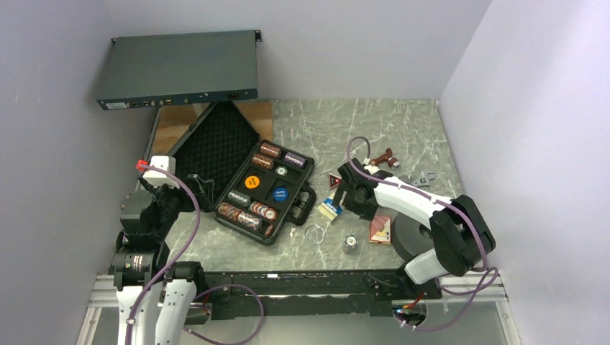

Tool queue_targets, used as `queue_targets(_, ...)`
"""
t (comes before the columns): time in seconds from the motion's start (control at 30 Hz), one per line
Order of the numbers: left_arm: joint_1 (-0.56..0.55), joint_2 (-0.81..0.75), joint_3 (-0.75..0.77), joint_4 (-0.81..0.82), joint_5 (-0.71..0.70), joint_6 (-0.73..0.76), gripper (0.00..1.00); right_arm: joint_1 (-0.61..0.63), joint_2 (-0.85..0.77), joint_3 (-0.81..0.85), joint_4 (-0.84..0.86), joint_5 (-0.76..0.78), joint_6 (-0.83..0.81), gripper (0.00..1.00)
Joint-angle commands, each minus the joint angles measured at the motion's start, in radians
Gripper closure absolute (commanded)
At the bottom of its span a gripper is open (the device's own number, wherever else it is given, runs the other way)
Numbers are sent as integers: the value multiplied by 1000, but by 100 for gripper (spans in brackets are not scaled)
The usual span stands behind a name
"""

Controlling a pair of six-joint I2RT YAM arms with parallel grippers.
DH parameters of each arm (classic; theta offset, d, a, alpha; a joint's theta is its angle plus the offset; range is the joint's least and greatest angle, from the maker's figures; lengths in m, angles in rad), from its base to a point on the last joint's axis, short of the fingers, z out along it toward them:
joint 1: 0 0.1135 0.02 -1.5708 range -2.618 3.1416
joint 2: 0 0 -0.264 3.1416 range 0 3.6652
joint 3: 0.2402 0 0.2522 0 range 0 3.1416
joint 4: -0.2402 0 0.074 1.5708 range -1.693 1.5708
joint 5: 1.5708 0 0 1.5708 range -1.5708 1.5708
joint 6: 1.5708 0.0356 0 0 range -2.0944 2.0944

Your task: Pack up texas hold em set

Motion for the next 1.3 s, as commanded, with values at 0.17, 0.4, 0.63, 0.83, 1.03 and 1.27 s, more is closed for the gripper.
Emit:
queue_targets(0.17, 5, 2, 3, 35, 4, 3, 1, 55, 52, 187, -81, 14, -16, 9)
queue_targets(0.4, 5, -6, 1, 37, 15, 2, 1, 56, 162, 254, -181, 46, 125, 9)
queue_targets(0.63, 5, -21, 1, 34, 10, 0, 1, 56, 191, 244, -156, 9, 154, 10)
queue_targets(0.83, 4, -24, 1, 37, 14, 1, 1, 56, 222, 255, -99, -15, 122, 10)
queue_targets(1.03, 3, -26, -1, 38, 17, 1, 1, 56, 235, 275, -90, -5, 107, 4)
queue_targets(1.27, 4, -24, -2, 38, 17, 1, 1, 55, 267, 293, -102, 2, 108, 1)
